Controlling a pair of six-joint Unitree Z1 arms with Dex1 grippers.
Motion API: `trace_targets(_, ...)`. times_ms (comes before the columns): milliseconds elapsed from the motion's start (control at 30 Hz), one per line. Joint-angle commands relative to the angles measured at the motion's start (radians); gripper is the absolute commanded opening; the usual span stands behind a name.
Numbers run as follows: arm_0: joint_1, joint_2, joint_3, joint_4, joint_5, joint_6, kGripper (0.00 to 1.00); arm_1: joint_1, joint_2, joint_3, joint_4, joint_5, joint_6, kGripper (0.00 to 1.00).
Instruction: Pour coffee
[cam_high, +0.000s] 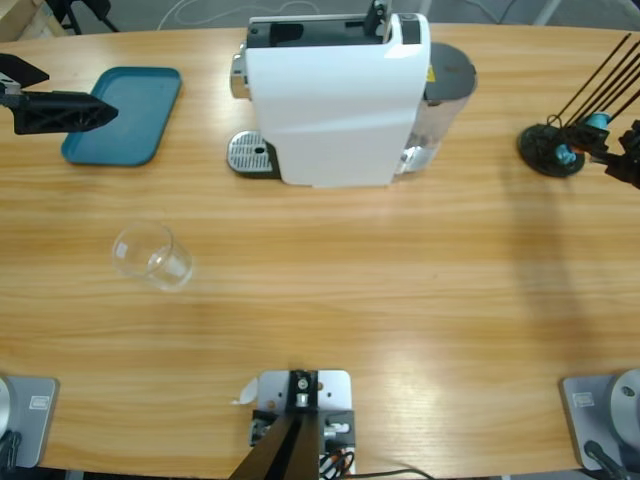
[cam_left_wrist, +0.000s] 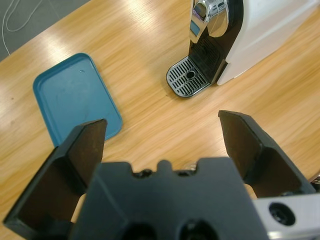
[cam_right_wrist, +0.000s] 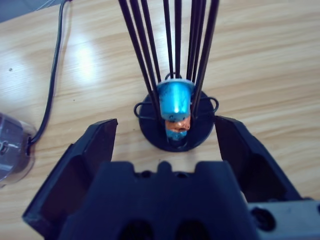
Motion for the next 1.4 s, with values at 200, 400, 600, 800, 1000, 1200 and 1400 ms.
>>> trace_targets(200, -0.001, 0.078, -0.01, -0.001, -0.017, -0.032, 0.968, -0.02, 0.024, 0.03, -0.025, -0.012, -0.045, 0.43)
trace_targets(400, -0.001, 0.082, -0.017, 0.0, -0.025, -0.032, 0.968, -0.049, 0.063, 0.033, -0.064, -0.003, -0.052, 0.43)
trace_targets(600, -0.001, 0.084, -0.022, 0.0, -0.028, -0.032, 0.968, -0.057, 0.074, 0.041, -0.091, 0.0, -0.078, 0.236)
trace_targets(800, -0.001, 0.081, -0.024, 0.0, -0.03, -0.032, 0.968, -0.057, 0.119, 0.043, -0.123, 0.024, -0.082, 0.14)
trace_targets(1000, -0.001, 0.083, -0.023, 0.0, -0.035, -0.032, 0.968, -0.057, 0.119, 0.049, -0.14, 0.036, -0.084, 0.14)
trace_targets(1200, -0.001, 0.086, -0.018, 0.0, -0.041, -0.037, 0.968, -0.056, 0.113, 0.053, -0.145, 0.036, -0.086, 0.137)
trace_targets(1400, -0.011, 0.094, -0.019, 0.0, -0.055, -0.045, 0.968, -0.057, 0.099, 0.058, -0.152, 0.012, -0.09, 0.0)
